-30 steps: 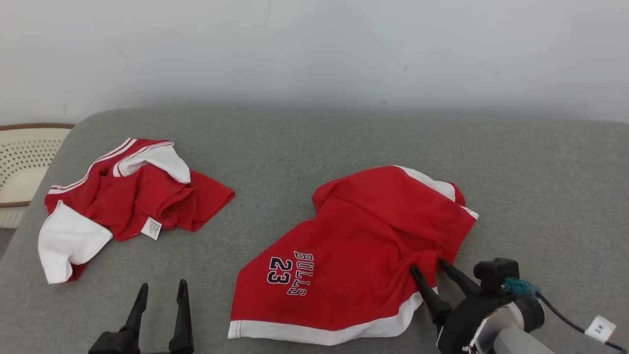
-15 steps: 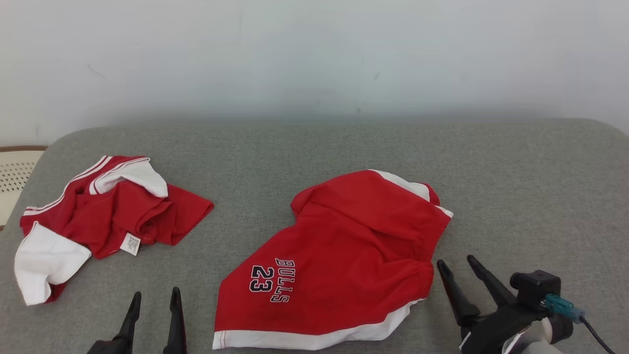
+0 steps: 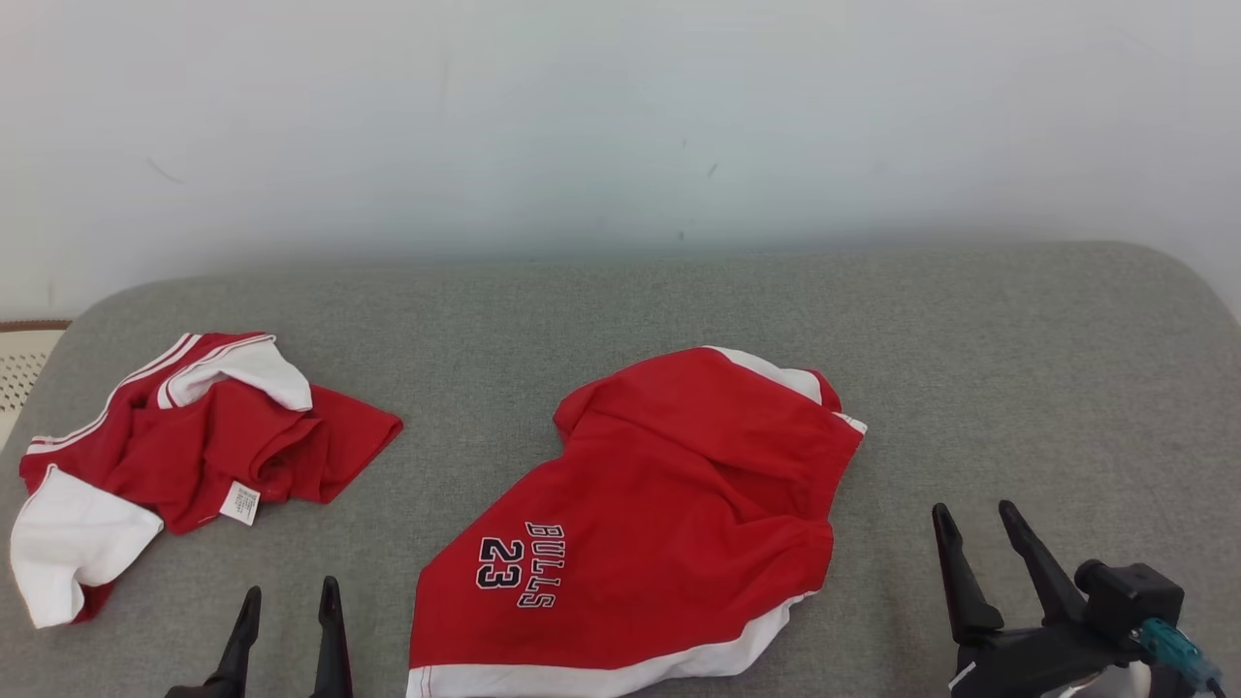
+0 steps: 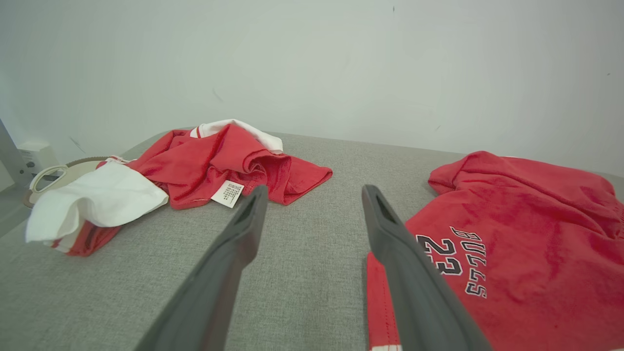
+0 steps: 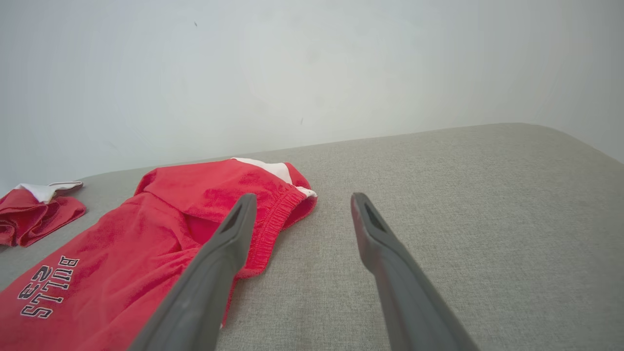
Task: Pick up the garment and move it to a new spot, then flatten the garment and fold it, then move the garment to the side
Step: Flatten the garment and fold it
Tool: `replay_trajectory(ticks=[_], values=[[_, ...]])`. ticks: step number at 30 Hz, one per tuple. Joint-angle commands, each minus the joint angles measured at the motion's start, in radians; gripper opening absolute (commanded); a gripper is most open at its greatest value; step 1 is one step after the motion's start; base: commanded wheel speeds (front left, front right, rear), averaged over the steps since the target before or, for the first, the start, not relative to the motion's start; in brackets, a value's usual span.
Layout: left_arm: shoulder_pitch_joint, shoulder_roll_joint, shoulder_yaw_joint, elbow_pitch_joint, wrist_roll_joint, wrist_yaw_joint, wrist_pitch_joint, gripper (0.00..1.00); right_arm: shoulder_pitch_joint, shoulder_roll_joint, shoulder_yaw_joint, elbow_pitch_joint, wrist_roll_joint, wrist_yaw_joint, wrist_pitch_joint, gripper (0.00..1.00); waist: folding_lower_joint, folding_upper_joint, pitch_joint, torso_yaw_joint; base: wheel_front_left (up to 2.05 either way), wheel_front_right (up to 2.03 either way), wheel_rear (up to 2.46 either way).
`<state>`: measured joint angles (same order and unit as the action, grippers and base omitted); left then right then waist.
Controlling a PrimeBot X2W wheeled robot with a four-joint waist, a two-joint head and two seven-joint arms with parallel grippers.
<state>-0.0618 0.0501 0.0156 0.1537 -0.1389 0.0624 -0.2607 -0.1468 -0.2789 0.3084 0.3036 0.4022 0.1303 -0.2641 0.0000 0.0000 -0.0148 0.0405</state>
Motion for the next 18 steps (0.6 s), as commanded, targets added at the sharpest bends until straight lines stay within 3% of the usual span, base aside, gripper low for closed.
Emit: replay_trajectory(ticks=[1,12,18], values=[[0.016,0.0,0.008,-0.005,0.011,-0.002,-0.004,1.0,0.023,0.008,-0.019,-0.013,-0.021,0.001,-0.002,1.0,0.0,0.0,-0.005,-0.004,0.0,0.0,0.0],[0.037,0.002,0.043,-0.021,0.036,0.008,-0.004,1.0,0.101,0.055,-0.09,-0.079,-0.08,0.001,-0.003,1.0,0.0,0.0,-0.029,-0.015,0.0,0.0,0.0],[0.042,0.021,0.039,-0.017,0.053,-0.019,-0.004,1.0,0.118,0.061,-0.099,-0.088,-0.086,0.001,0.001,1.0,0.0,0.0,-0.032,-0.011,0.0,0.0,0.0]])
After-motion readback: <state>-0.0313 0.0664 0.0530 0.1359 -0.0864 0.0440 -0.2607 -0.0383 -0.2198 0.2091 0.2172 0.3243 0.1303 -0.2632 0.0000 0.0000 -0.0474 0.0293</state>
